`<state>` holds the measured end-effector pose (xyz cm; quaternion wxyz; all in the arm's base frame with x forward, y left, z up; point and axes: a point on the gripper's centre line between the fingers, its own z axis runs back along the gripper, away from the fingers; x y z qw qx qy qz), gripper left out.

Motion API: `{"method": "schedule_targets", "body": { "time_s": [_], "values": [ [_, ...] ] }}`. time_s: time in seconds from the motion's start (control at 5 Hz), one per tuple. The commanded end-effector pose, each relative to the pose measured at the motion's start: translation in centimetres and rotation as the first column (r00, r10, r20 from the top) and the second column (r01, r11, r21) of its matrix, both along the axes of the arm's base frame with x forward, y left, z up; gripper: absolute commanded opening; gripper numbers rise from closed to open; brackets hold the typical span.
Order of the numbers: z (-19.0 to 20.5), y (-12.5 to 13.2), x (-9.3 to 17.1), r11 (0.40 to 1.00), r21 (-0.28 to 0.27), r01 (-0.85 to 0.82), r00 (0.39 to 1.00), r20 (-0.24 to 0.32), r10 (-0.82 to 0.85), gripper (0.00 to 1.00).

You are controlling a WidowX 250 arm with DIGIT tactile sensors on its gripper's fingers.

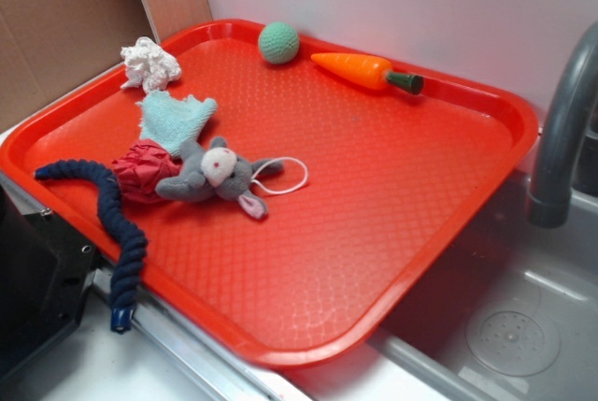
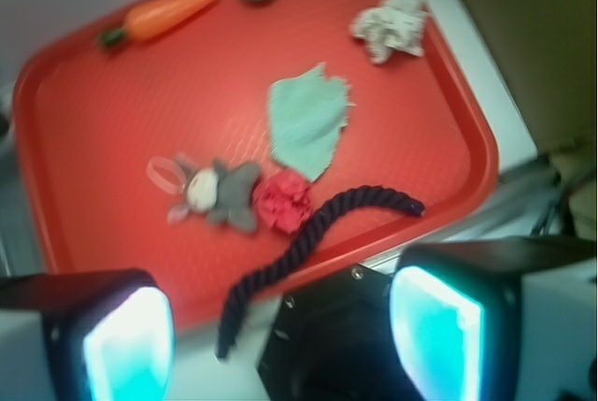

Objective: Grab the white paper.

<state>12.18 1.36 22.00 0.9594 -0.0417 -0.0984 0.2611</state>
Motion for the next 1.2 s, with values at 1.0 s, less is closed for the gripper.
{"method": "schedule_targets", "body": {
  "time_s": [1.0],
  "values": [
    [-14.4,15.3,11.5,0.66,0.119,-0.742,0.658,0.32,0.682,1.0]
  ]
}}
